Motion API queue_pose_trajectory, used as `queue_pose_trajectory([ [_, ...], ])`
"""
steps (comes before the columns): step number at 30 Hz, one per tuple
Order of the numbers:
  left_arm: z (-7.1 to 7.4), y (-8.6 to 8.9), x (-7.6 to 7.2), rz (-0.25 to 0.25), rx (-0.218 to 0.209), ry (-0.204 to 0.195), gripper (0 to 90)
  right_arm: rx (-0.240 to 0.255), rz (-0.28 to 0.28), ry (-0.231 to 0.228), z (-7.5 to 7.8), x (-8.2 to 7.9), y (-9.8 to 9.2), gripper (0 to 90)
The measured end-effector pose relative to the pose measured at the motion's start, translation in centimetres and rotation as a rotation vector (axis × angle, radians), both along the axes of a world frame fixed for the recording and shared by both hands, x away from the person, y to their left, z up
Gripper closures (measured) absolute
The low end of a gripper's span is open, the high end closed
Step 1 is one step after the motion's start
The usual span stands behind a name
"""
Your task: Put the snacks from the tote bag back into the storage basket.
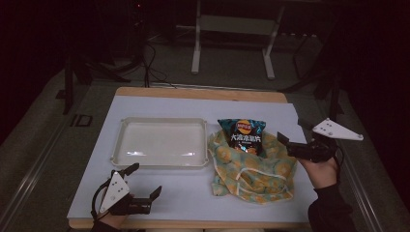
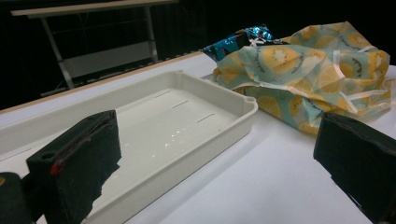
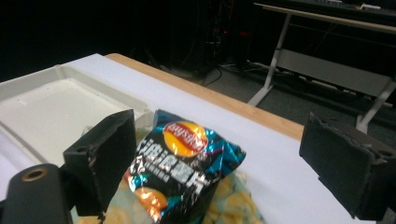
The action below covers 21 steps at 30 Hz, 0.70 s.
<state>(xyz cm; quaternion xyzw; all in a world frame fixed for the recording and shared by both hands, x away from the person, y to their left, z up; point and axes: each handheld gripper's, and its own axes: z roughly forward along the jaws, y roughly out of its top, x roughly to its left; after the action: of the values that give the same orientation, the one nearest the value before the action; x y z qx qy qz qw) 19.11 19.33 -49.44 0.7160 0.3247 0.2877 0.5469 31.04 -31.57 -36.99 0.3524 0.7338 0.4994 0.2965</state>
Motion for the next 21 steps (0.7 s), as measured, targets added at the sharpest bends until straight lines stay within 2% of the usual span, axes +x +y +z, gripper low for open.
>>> queue_pose_trajectory([
  [6, 0.0, 0.0, 0.0, -0.002, 0.003, -0.002, 1.2, -0.011, 0.004, 0.000, 1.0, 1.5, 0.9, 12.3],
  [8, 0.0, 0.0, 0.0, -0.002, 0.009, -0.002, 1.2, -0.012, 0.007, -0.002, 1.3, 2.4, 1.4, 12.8],
  [11, 0.0, 0.0, 0.0, -0.003, 0.009, -0.002, 1.2, -0.010, 0.007, -0.001, 1.4, 2.8, 1.6, 12.9],
  [12, 0.0, 0.0, 0.0, -0.003, 0.010, -0.002, 1.2, -0.010, 0.011, 0.001, 1.6, 3.5, 1.9, 13.3],
  [17, 0.0, 0.0, 0.1, -0.005, 0.011, -0.002, 1.2, -0.017, 0.010, 0.001, 1.6, 5.0, 2.7, 14.1],
  [21, 0.0, 0.0, 0.1, -0.011, 0.015, -0.002, 1.1, -0.015, 0.014, 0.014, 1.0, 6.2, 3.2, 16.6],
])
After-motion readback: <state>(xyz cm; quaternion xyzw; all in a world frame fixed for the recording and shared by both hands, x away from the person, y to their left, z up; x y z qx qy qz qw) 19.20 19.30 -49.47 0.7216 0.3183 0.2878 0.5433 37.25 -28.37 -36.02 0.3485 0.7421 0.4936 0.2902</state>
